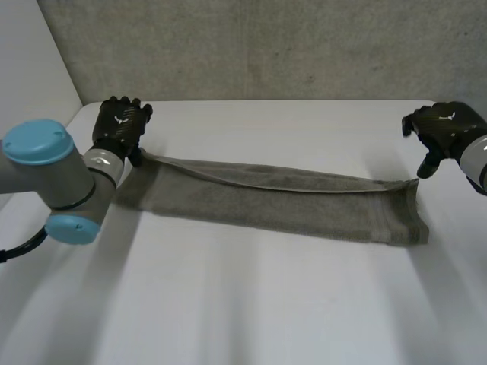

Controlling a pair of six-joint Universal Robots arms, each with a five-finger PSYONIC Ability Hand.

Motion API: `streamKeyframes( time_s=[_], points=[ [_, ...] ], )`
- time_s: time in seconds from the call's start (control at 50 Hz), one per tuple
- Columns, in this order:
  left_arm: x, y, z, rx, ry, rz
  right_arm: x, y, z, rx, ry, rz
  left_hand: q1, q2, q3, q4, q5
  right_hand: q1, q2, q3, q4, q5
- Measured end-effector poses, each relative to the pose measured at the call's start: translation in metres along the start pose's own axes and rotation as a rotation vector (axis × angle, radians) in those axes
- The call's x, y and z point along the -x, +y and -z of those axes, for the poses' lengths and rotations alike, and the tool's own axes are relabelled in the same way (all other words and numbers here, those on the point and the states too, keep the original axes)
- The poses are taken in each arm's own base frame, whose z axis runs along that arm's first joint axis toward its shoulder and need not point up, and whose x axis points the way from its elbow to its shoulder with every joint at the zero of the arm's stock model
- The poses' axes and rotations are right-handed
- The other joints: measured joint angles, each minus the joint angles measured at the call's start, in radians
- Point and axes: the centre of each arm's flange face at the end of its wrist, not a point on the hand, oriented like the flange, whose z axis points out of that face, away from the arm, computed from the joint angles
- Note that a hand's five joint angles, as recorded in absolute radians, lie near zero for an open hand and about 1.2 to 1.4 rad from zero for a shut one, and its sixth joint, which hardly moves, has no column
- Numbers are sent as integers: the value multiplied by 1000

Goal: Fold the towel.

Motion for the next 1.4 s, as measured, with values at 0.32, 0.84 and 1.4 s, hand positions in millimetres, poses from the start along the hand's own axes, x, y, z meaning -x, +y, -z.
streamKeyframes(
  time_s=[0.32,0.84,1.4],
  points=[
    [-4,24,11,178,233,53,39,28,6,225,-325,-138,380,380,393,393,388,224,224,230,228,219],
    [-18,47,-38,163,167,28,28,45,-61,95,-113,-211,-227,-232,-219,-219,-184,-309,-291,-298,-279,-315],
    [-19,24,48,252,185,83,58,90,15,165,-111,-64,-233,-237,-225,-224,-187,-98,-100,-99,-90,-87]
  ],
)
